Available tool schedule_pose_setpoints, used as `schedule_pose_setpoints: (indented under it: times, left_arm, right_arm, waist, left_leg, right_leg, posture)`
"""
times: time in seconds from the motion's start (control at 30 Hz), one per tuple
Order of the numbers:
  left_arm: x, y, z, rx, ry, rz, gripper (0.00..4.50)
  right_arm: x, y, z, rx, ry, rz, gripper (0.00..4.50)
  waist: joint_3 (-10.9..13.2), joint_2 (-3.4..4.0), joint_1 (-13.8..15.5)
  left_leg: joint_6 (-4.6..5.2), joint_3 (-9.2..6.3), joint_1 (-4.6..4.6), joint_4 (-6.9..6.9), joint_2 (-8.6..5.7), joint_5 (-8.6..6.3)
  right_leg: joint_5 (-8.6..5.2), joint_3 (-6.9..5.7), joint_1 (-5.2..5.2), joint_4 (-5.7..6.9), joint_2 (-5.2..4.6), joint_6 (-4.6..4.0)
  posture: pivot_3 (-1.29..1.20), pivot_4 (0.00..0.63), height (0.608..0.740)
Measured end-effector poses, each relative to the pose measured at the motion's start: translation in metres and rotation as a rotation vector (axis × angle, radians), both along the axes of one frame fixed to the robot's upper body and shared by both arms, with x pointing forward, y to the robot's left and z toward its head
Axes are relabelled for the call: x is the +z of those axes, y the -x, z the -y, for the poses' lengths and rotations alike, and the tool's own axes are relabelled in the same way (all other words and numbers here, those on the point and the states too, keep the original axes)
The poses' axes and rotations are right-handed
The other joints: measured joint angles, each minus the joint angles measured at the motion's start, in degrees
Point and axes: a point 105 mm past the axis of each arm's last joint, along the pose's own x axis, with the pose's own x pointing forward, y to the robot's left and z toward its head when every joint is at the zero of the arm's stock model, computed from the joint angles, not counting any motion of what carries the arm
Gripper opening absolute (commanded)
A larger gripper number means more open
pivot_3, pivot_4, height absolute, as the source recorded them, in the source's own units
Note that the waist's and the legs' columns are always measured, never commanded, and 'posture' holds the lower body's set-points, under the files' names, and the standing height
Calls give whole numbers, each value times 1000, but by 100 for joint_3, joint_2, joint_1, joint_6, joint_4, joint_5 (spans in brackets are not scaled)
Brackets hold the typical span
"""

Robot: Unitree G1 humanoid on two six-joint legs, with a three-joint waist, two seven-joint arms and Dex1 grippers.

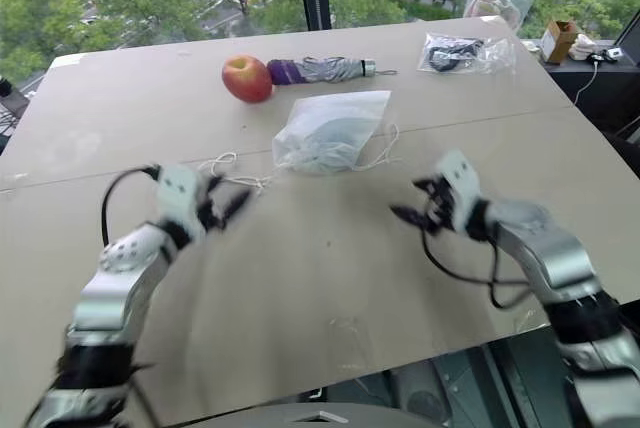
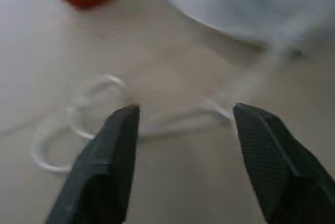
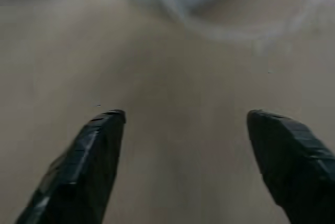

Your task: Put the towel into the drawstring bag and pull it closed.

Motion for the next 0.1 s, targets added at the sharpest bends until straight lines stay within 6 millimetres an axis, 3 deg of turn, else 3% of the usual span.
schedule_pose_setpoints:
  times: [0.1]
  left_arm:
    - [-3, 12, -4, -40, 25, -54, 3252]
  right_arm:
    - [5, -3, 16, 14, -25, 76, 3842]
  waist:
    - [2, 0, 2]
  left_leg:
    - [2, 28, 10, 11, 11, 1]
  right_leg:
    - [-20, 7, 4, 0, 23, -8]
  posture:
    - [0, 150, 740]
